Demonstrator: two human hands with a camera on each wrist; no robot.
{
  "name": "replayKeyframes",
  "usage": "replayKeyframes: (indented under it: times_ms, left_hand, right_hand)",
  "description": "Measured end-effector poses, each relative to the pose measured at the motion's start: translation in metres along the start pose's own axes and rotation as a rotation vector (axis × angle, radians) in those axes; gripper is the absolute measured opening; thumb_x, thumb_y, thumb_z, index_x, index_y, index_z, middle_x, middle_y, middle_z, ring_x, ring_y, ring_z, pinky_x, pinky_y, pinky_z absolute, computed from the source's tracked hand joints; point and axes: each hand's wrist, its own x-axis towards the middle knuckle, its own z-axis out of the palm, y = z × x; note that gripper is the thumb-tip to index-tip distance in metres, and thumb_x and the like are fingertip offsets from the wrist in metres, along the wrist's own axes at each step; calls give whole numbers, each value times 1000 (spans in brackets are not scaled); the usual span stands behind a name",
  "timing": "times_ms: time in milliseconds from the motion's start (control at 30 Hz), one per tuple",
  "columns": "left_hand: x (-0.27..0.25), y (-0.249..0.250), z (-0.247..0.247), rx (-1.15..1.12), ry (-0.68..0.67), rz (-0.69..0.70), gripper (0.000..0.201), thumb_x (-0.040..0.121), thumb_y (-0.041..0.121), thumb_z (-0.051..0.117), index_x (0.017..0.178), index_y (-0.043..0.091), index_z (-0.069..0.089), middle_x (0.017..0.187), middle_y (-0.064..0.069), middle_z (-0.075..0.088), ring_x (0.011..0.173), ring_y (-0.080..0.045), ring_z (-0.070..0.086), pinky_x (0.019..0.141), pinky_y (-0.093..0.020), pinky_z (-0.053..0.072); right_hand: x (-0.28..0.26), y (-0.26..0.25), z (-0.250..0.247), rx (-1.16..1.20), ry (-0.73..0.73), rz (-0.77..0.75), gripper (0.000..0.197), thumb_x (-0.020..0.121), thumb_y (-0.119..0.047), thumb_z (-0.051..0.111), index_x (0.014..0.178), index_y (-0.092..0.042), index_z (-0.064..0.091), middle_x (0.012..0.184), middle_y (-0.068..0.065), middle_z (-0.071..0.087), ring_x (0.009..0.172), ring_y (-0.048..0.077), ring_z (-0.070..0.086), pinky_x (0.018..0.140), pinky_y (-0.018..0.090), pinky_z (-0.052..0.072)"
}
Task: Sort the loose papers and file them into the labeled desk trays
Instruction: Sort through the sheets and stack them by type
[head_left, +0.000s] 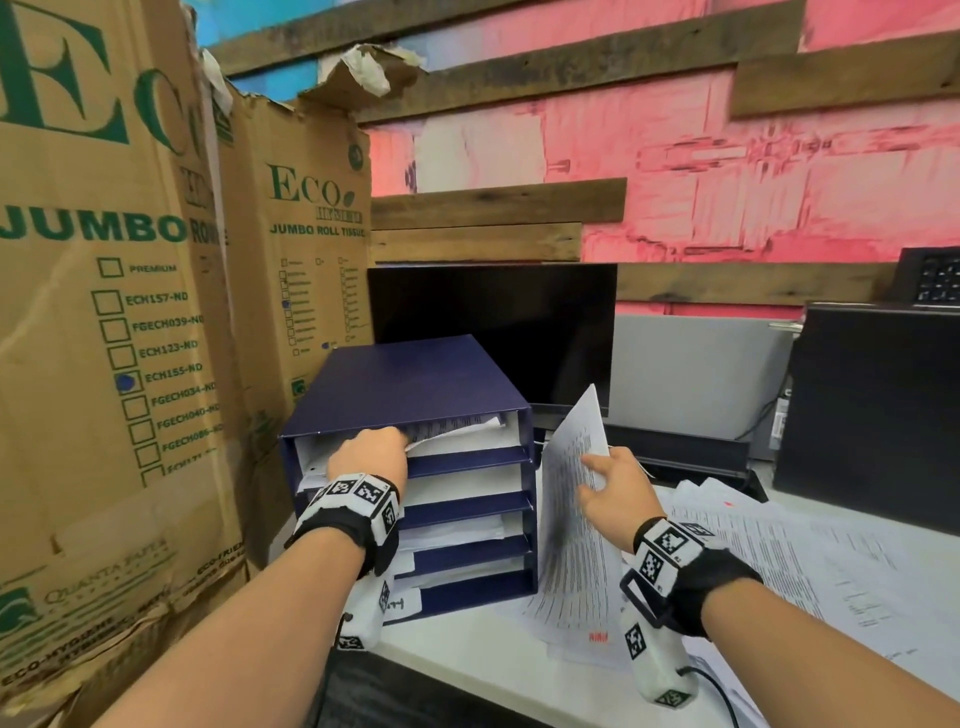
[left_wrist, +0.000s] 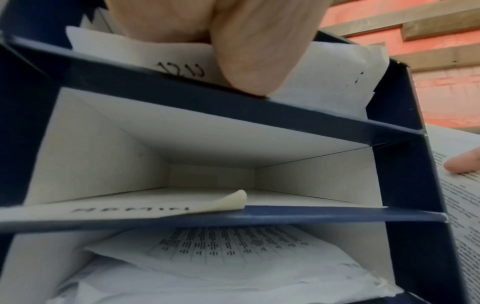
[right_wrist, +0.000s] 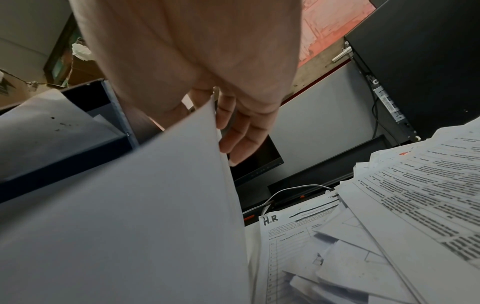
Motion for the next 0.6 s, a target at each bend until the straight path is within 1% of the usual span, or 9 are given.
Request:
replayKeyframes:
  times_ms: [100, 233, 267, 367, 433, 467, 533, 567, 600]
  left_hand:
    - [8, 3, 3, -8, -34, 0, 26, 88, 4, 46, 106, 13, 63, 103, -11, 65, 96, -33, 62, 80, -38, 49]
    - [18, 1, 0, 15, -30, 26, 19, 92, 13, 50, 108, 16, 60, 100, -6, 60, 93, -30, 60, 73, -36, 46]
    - [20, 1, 0, 20, -15, 23, 19, 92, 14, 50, 108, 16, 60, 102, -6, 59, 94, -30, 60, 73, -37, 46]
    - [19, 6, 3, 15, -2, -28, 19, 92, 14, 51, 108, 15, 61, 107, -7, 60, 98, -30, 58, 83, -40, 47]
    - [19, 9, 3, 0, 32, -98, 22, 93, 19, 49, 112, 16, 60, 115, -10, 59, 108, -33, 54, 94, -44, 41]
    - [18, 9, 1, -15, 25, -136, 25, 95, 26, 48, 116, 17, 58, 122, -10, 57, 114, -34, 50, 100, -47, 36]
    - [17, 9, -3, -48, -74, -184, 40, 94, 48, 45, 121, 20, 56, 133, -9, 52, 123, -34, 45, 107, -50, 26]
    - [16, 9, -6, -53, -129, -185, 50, 91, 60, 43, 118, 21, 57, 133, -8, 52, 123, -33, 45, 108, -51, 24]
    - [15, 9, -7, -46, -164, -175, 59, 85, 71, 40, 108, 21, 60, 128, -7, 55, 121, -32, 47, 108, -52, 23]
  right_hand:
    - [2, 4, 1, -18, -3, 1, 49, 92, -11, 55, 140, -13, 44, 131, -4, 39, 81, 12, 61, 63, 18, 50]
    - [3, 7, 1, -74, 1, 24, 48, 92, -8, 53, 139, -13, 46, 138, -3, 37, 100, 17, 58, 84, 28, 53]
    - [3, 8, 1, -87, 4, 30, 47, 92, -6, 52, 138, -13, 46, 140, -2, 37, 102, 18, 57, 86, 27, 52]
    - [3, 9, -2, -116, 21, 34, 47, 92, 0, 48, 136, -15, 49, 139, 0, 38, 92, 18, 58, 74, 20, 46]
    - [2, 9, -3, -102, 39, 21, 47, 91, 3, 47, 133, -17, 53, 134, 0, 43, 85, 17, 57, 70, 20, 48]
    - [2, 10, -4, -91, 54, 14, 47, 90, 4, 47, 131, -18, 54, 131, -1, 46, 83, 16, 56, 69, 22, 50]
    - [2, 12, -9, -69, 93, 15, 48, 89, 6, 48, 128, -21, 57, 132, -3, 49, 81, 14, 56, 69, 23, 50]
    - [2, 13, -12, -61, 113, 26, 48, 89, 6, 48, 126, -22, 58, 133, -3, 51, 82, 14, 57, 69, 23, 49]
    - [1, 14, -16, -57, 128, 43, 48, 88, 6, 47, 125, -23, 58, 133, -2, 52, 83, 14, 58, 70, 23, 48]
